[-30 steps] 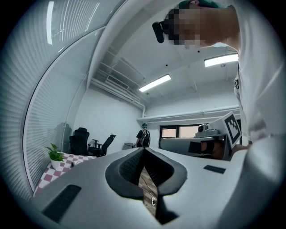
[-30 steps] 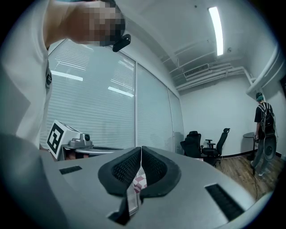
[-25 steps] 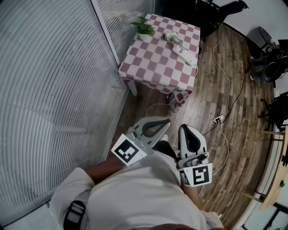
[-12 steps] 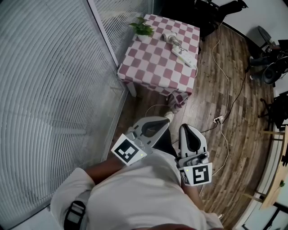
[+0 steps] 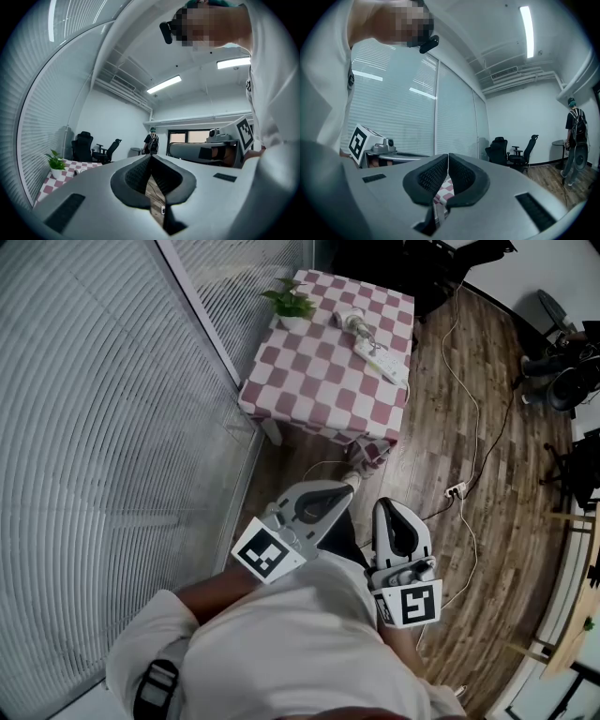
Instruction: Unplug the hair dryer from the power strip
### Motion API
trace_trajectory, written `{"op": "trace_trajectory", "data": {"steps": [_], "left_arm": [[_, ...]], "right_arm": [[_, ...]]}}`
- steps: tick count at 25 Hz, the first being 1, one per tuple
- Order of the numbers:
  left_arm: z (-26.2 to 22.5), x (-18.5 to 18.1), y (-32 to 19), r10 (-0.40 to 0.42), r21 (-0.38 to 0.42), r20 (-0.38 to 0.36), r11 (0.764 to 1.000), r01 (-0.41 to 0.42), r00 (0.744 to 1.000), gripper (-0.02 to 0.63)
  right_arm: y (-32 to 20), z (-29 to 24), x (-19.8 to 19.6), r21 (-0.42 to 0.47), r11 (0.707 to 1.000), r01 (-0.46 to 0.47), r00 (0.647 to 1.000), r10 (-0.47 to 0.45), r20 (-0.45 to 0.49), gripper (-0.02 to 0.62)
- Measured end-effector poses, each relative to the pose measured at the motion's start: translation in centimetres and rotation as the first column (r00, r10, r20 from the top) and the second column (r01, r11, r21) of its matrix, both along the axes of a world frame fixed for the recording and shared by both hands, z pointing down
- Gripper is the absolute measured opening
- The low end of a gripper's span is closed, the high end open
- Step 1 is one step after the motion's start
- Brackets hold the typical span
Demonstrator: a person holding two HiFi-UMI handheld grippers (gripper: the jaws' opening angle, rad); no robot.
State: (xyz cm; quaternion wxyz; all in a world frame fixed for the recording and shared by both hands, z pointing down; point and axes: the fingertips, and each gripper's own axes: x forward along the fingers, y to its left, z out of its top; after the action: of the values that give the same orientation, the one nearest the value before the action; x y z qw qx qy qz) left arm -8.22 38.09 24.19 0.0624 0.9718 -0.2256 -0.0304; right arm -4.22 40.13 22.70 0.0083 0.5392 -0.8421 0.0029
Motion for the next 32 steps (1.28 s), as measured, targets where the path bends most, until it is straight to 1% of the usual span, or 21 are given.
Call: {"op": "trace_trajectory", "data": {"steps": [10, 17, 23, 25, 27, 32], "left_arm": [[1.3, 2.7, -5.5, -0.015, -0.018, 0.011, 1.000, 0.015, 1.000, 0.031], [1.1, 5.0, -11.3, -0.041, -0.003, 0.029, 0.999, 0.041, 0.999, 0.031], [0.9, 6.8, -16.6, -0.066, -0.009, 0.040, 0.998, 0.066, 0.997, 0.031], [1.1, 7.4, -18.3, -0.073, -0.008, 0.044, 0.997, 0.073, 0.996, 0.031], [1.2, 8.3, -20.0, -0.080, -0.011, 0.047, 0.997, 0.080, 0.996, 0.031], [1.3, 10.9, -24.2, -0.087, -0.010, 0.069, 0.996, 0.088, 0.994, 0.031]], "right_arm": [[-5.8, 1.5, 2.8, -0.017, 1.000, 0.011, 1.000, -0.011, -0.001, 0.033], [-11.7, 1.5, 5.4, -0.019, 1.000, 0.019, 1.000, -0.019, 0.005, 0.032], [-16.8, 1.4, 7.1, -0.018, 0.998, 0.052, 0.999, -0.052, -0.012, 0.032], [-18.6, 1.4, 7.7, -0.021, 0.998, 0.051, 0.999, -0.051, 0.005, 0.032], [-20.5, 1.5, 8.4, -0.029, 0.998, 0.055, 0.998, -0.055, 0.018, 0.032], [-24.5, 1.9, 11.1, -0.037, 0.996, 0.084, 0.996, -0.084, 0.000, 0.032]]}}
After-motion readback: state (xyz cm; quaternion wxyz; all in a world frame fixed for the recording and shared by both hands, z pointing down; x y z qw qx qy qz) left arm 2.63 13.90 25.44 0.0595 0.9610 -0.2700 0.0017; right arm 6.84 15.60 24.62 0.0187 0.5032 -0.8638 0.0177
